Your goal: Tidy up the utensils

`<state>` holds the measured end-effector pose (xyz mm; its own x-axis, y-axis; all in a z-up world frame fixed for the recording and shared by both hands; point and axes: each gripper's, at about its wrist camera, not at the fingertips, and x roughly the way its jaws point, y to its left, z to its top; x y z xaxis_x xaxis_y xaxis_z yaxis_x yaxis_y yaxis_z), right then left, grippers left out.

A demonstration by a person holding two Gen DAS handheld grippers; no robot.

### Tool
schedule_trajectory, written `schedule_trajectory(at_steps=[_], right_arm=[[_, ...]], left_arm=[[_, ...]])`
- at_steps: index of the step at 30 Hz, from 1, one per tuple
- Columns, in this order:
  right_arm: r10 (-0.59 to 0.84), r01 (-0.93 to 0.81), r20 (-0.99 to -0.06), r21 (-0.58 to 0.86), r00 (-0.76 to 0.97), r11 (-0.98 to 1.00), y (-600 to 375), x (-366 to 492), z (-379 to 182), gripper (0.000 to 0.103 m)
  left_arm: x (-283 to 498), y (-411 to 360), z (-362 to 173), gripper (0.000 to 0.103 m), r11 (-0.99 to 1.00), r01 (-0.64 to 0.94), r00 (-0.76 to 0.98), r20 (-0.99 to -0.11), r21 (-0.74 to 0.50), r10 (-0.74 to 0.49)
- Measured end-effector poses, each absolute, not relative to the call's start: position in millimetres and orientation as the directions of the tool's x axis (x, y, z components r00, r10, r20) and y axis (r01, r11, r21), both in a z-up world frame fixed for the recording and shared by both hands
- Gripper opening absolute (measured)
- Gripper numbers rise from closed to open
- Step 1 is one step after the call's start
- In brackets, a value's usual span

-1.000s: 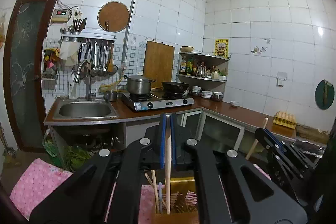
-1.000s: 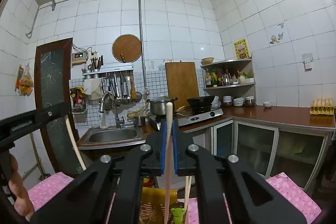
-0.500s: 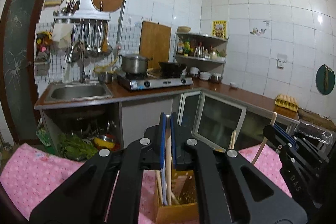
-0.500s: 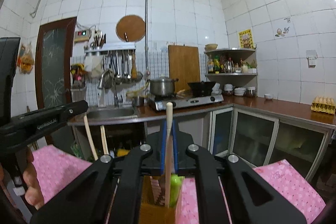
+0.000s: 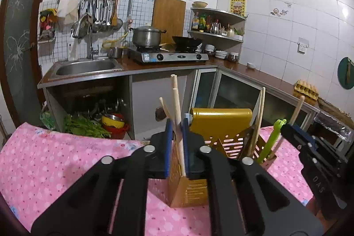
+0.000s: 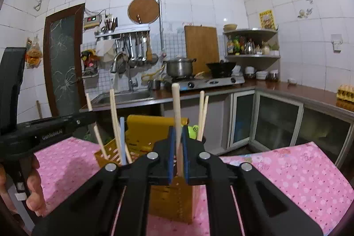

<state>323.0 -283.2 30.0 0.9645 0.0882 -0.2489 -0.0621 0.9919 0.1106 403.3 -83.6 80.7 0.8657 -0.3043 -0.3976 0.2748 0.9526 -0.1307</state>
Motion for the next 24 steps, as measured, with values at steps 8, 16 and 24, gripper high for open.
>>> schedule_trajectory(at_steps=[8, 16, 24], right_arm=[[0.07, -0.043, -0.302, 0.094, 0.951, 0.995, -288.7, 277.3, 47.3, 0.057], [0.044, -0.008, -0.352, 0.101, 0.935, 0.995, -277.2, 169.0, 43.0, 0.093], [-0.018, 0.069, -0.367, 0.127, 0.93, 0.99, -259.8, 85.0, 25.9, 0.099]], left_arm=[[336.0, -44.5, 105.9, 0.08, 0.971, 0.216, 0.899, -0.367, -0.103, -0.239], [222.4, -21.5, 101.7, 0.098, 0.981, 0.194, 0.924, -0.33, -0.03, -0.193], [137.7, -13.0, 68.4, 0.098, 0.987, 0.154, 0.919, -0.36, -0.037, -0.157]])
